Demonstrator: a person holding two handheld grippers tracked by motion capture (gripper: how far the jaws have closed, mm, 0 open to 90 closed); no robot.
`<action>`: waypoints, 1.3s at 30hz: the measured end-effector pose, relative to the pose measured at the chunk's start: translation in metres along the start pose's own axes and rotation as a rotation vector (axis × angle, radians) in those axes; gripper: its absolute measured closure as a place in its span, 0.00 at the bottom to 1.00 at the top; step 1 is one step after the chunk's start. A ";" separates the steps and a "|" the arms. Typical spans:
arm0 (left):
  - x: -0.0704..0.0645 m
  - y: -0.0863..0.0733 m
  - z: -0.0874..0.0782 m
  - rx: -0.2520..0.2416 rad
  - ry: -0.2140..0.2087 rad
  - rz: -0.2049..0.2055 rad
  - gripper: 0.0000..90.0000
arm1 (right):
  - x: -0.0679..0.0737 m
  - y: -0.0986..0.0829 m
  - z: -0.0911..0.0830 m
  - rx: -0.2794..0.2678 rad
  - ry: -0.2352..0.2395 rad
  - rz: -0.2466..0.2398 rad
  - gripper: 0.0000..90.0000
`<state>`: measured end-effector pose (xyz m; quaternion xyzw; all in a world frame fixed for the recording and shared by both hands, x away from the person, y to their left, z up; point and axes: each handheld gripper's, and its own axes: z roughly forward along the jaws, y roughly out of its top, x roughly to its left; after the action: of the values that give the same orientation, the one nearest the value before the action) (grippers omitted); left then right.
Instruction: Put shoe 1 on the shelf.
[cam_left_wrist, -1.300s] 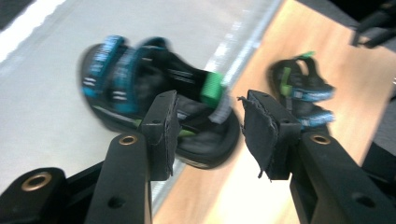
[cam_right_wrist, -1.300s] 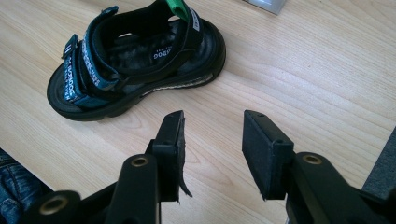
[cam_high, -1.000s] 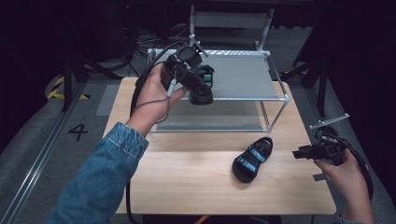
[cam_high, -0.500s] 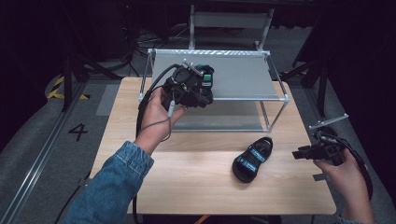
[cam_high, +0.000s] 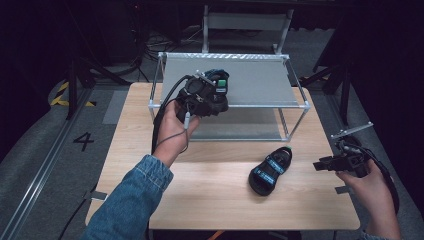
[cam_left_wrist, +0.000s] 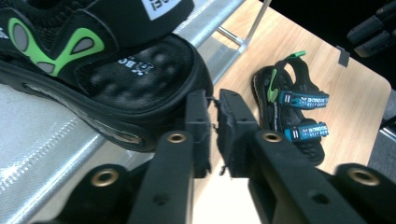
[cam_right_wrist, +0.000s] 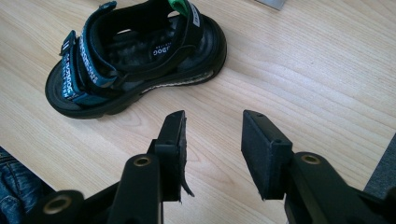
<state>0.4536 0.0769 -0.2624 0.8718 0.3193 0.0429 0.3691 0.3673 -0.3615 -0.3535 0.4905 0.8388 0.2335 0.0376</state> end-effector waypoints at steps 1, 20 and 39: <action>0.000 0.000 0.000 -0.001 -0.001 -0.005 0.94 | 0.000 0.000 0.000 0.000 0.001 -0.001 0.67; 0.020 0.011 0.017 0.002 0.105 -0.022 0.99 | 0.000 0.000 0.002 0.006 0.000 -0.003 0.68; 0.039 0.019 0.029 -0.013 0.071 -0.052 0.80 | -0.001 -0.004 0.005 0.023 -0.003 0.008 0.67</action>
<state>0.5037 0.0724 -0.2765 0.8588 0.3543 0.0661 0.3640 0.3659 -0.3618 -0.3601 0.4945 0.8393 0.2235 0.0321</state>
